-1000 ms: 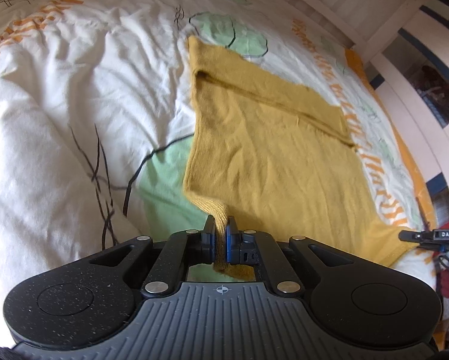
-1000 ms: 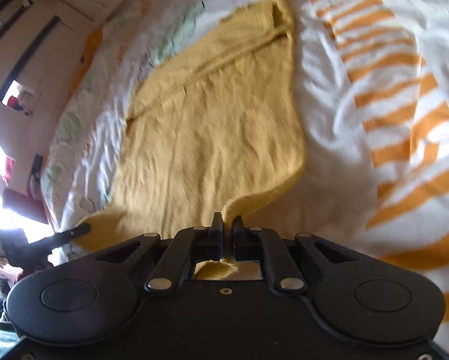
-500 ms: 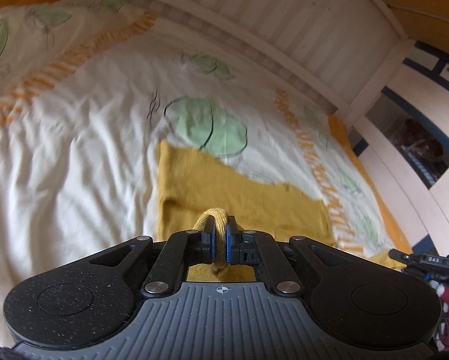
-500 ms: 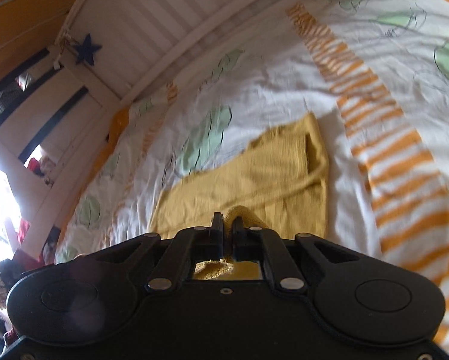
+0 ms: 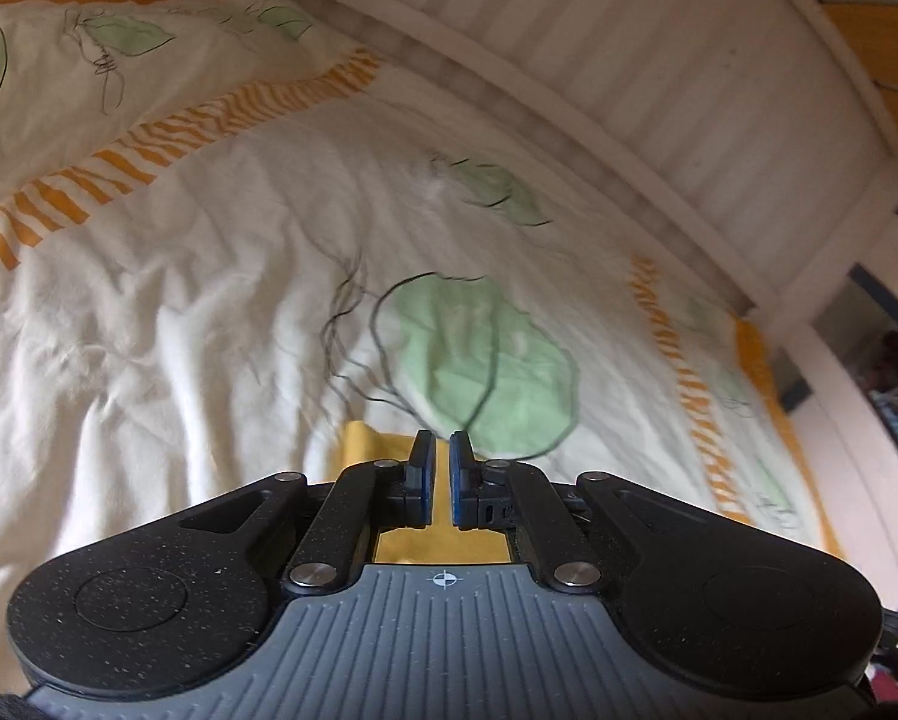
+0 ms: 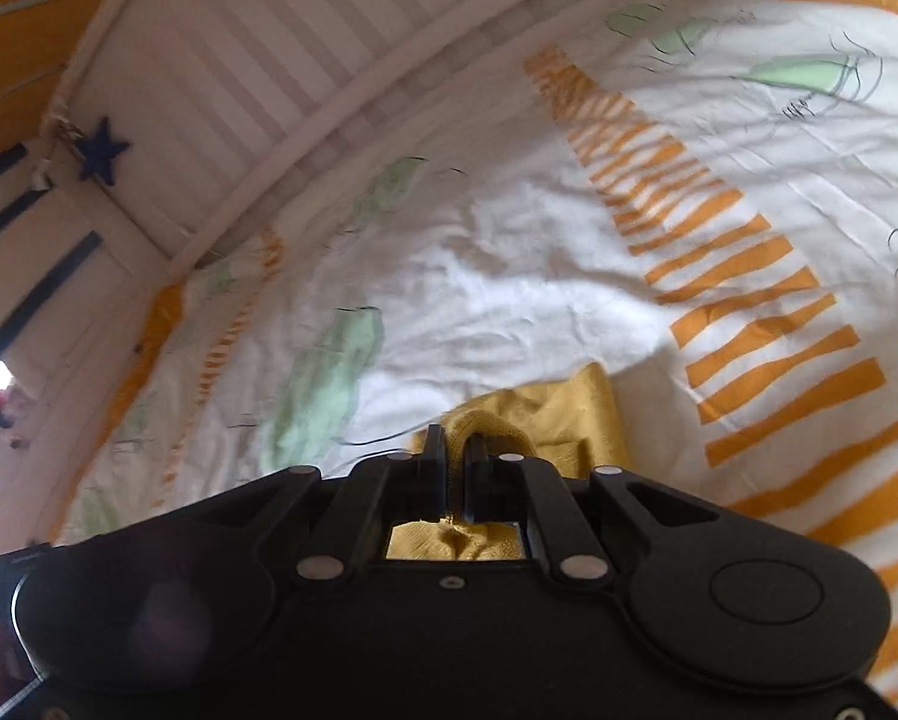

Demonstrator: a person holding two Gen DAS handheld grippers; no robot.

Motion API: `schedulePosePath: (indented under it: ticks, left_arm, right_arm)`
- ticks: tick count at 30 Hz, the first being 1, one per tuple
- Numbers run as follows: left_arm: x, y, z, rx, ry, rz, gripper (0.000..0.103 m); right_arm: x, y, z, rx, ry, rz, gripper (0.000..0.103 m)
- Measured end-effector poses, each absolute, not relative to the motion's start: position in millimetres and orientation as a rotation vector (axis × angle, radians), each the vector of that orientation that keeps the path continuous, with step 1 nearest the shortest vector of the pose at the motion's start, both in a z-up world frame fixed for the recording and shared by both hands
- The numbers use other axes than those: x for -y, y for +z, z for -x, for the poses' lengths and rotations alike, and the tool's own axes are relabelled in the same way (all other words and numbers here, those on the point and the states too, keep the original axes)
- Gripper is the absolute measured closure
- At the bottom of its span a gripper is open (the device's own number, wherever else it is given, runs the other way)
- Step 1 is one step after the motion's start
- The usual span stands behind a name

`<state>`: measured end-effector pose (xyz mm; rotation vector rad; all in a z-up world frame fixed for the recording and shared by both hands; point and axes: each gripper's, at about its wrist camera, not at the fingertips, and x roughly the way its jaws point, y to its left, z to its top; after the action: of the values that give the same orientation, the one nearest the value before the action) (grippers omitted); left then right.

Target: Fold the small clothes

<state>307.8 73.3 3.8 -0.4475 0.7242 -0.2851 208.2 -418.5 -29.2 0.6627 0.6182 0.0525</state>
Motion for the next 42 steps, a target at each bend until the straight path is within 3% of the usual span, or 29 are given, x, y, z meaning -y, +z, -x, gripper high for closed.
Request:
schedulePosePath:
  ticks: [4, 6, 8, 12, 15, 17, 21, 23, 30, 33, 42]
  left_arm:
    - [-69, -12, -308, -0.749, -0.291, 0.386, 0.097]
    - [-71, -19, -303, -0.775, -0.304, 0.369, 0.097]
    - [-74, -27, -296, -0.8, -0.307, 0.366, 0.097]
    - [-79, -35, -280, -0.832, -0.315, 0.348, 0.096]
    - [-77, -35, -269, -0.837, -0.32, 0.296, 0.093]
    - [-74, -33, -261, -0.828, -0.32, 0.253, 0.075]
    - [-66, -26, -246, -0.794, -0.325, 0.177, 0.073]
    - [-62, -23, -239, -0.778, -0.323, 0.131, 0.067]
    - [-46, -14, -216, -0.731, -0.357, -0.054, 0.054]
    - [-41, -16, -213, -0.73, -0.373, -0.093, 0.054]
    - [-35, -31, -236, -0.768, -0.418, -0.012, 0.054]
  right_arm:
    - [420, -45, -218, -0.637, 0.009, -0.64, 0.09]
    - [424, -51, -218, -0.641, -0.005, -0.655, 0.082]
    - [428, -54, -214, -0.628, -0.039, -0.657, 0.08]
    - [440, -54, -199, -0.596, -0.099, -0.685, 0.056]
    - [440, -49, -183, -0.582, -0.102, -0.679, 0.056]
    - [435, -45, -172, -0.581, -0.098, -0.66, 0.056]
    - [418, -39, -150, -0.582, -0.075, -0.609, 0.056]
    - [408, -35, -139, -0.576, -0.065, -0.593, 0.055]
    - [376, -12, -111, -0.536, -0.028, -0.489, 0.04]
    - [367, -6, -110, -0.525, -0.005, -0.456, 0.033]
    - [361, -25, -139, -0.566, 0.002, -0.434, 0.033]
